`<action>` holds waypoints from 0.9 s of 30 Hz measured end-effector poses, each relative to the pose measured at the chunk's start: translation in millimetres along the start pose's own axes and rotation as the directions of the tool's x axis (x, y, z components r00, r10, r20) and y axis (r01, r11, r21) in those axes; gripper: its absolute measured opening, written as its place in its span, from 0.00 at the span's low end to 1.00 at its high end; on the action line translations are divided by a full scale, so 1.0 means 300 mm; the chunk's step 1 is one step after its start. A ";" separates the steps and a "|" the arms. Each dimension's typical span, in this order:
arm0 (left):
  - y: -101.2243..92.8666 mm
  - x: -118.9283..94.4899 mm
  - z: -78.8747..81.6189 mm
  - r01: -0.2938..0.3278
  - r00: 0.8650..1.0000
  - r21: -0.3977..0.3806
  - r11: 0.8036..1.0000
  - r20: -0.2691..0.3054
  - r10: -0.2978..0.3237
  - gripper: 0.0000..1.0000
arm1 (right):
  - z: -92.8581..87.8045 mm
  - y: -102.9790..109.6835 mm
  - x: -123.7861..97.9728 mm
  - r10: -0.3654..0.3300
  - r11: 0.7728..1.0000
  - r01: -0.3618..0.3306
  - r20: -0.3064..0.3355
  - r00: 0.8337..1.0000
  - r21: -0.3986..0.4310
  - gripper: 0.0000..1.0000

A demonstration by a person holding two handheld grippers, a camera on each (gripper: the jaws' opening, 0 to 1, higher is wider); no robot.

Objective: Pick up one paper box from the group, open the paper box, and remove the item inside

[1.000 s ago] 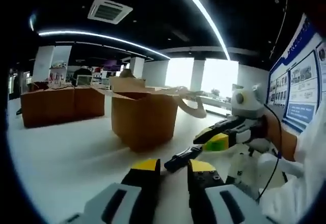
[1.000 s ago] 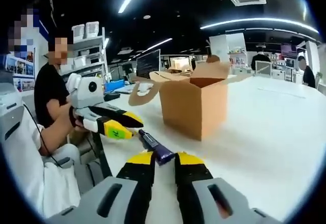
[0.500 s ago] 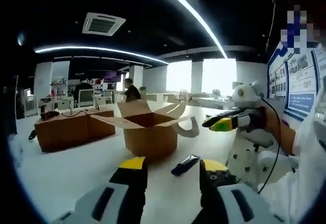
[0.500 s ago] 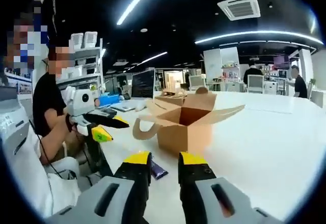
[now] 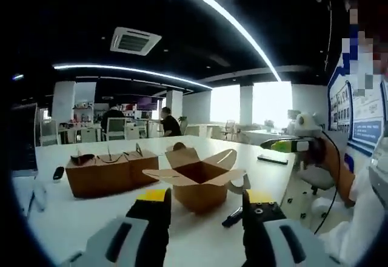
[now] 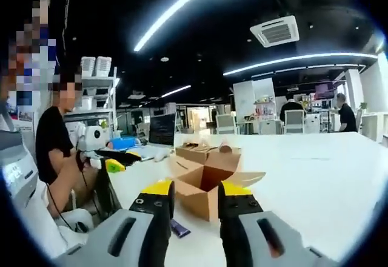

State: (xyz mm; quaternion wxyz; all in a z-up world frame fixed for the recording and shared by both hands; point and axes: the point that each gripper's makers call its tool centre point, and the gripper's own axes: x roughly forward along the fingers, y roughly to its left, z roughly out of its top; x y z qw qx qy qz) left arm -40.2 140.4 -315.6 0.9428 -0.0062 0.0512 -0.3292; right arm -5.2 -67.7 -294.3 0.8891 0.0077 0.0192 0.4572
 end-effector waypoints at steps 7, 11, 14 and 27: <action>0.011 -0.074 0.085 -0.042 0.997 -0.011 0.999 0.065 0.043 0.48 | 0.070 0.041 -0.020 0.005 0.999 -0.004 0.022 1.000 -0.038 0.31; 0.009 -0.095 0.103 -0.050 0.996 0.002 0.999 0.074 0.050 0.48 | 0.072 0.032 -0.038 -0.015 0.998 0.015 0.010 1.000 -0.067 0.33; 0.009 -0.103 0.113 -0.055 0.996 0.010 0.998 0.074 0.054 0.48 | 0.069 0.016 -0.054 -0.023 0.998 0.024 0.011 1.000 -0.052 0.32; 0.008 -0.136 0.129 -0.068 0.994 0.007 0.998 0.092 0.067 0.47 | 0.129 0.009 -0.099 -0.052 0.998 0.054 0.055 0.997 -0.041 0.32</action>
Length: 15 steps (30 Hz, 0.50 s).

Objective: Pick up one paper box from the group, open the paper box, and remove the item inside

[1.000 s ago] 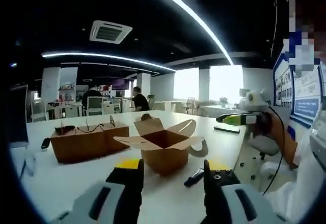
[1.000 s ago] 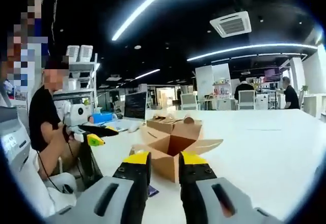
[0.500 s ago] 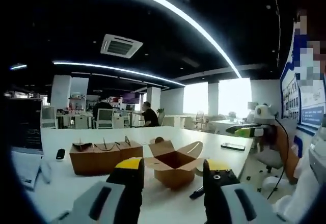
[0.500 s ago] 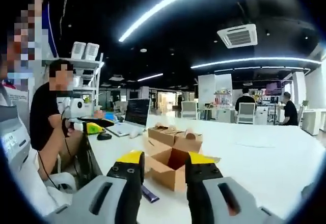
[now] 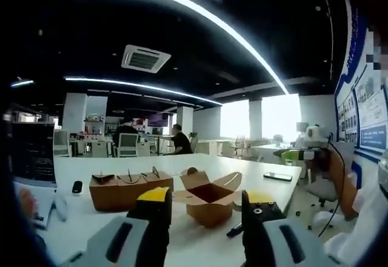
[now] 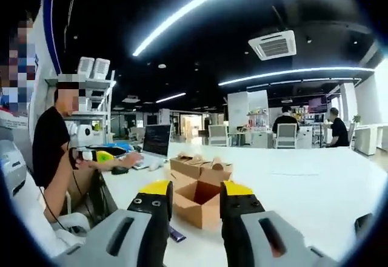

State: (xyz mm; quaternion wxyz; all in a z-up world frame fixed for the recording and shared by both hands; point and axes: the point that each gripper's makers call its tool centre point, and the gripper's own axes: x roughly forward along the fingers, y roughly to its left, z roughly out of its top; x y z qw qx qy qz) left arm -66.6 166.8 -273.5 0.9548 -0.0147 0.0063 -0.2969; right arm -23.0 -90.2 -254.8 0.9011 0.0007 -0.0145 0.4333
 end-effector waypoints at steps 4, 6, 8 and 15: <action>0.019 -0.011 0.005 -0.021 1.000 -0.019 1.000 0.009 0.021 0.47 | -0.009 -0.007 -0.004 -0.001 1.000 0.001 -0.004 1.000 -0.011 0.32; 0.030 -0.018 0.002 -0.036 0.999 -0.029 0.999 0.010 0.036 0.47 | -0.021 -0.020 -0.011 -0.012 1.000 0.012 -0.015 1.000 -0.019 0.32; 0.035 -0.024 0.002 -0.042 0.999 -0.034 0.999 0.011 0.043 0.47 | -0.028 -0.032 -0.016 -0.023 1.000 0.022 -0.022 1.000 -0.022 0.32; 0.008 -0.017 0.013 -0.034 0.999 -0.023 0.999 0.018 0.035 0.47 | 0.004 -0.032 -0.039 -0.031 0.999 0.030 0.000 1.000 -0.037 0.32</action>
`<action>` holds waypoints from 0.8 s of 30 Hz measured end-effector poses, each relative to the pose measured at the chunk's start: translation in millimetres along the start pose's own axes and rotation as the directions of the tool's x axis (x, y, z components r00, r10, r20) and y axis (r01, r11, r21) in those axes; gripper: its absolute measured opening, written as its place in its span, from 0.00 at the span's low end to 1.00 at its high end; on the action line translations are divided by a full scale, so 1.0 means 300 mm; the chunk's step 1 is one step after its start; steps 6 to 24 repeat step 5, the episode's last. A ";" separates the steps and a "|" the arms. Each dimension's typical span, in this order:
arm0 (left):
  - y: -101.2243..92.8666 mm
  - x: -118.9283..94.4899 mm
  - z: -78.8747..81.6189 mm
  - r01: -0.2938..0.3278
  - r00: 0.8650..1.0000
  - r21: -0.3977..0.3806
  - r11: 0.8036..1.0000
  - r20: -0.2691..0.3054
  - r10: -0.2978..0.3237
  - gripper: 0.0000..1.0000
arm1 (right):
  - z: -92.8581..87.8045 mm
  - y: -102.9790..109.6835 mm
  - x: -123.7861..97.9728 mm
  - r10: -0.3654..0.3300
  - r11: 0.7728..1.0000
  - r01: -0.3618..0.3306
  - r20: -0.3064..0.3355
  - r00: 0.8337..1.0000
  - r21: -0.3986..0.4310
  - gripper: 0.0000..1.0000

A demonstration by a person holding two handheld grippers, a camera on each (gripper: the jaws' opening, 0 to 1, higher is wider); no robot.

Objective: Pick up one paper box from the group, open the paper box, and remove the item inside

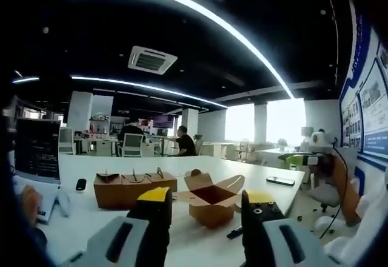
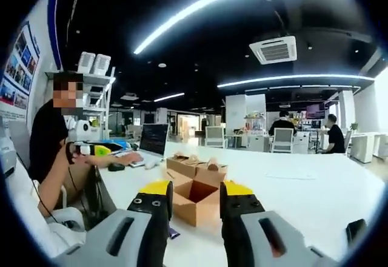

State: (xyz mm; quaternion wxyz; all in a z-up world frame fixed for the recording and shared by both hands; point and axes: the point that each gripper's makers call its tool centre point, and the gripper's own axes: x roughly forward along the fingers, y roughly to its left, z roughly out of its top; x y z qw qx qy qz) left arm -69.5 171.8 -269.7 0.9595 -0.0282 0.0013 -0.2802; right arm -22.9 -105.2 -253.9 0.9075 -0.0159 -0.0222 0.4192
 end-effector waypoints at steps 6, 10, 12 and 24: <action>-0.001 0.005 0.001 0.000 1.000 0.003 1.000 0.003 0.000 0.47 | 0.008 -0.003 -0.003 0.002 1.000 -0.002 0.009 1.000 -0.004 0.32; -0.001 0.005 0.001 0.000 1.000 0.003 1.000 0.003 0.000 0.47 | 0.008 -0.003 -0.003 0.002 1.000 -0.002 0.009 1.000 -0.004 0.32; -0.001 0.005 0.001 0.000 1.000 0.003 1.000 0.003 0.000 0.47 | 0.008 -0.003 -0.003 0.002 1.000 -0.002 0.009 1.000 -0.004 0.32; -0.001 0.005 0.001 0.000 1.000 0.003 1.000 0.003 0.000 0.47 | 0.008 -0.003 -0.003 0.002 1.000 -0.002 0.009 1.000 -0.004 0.32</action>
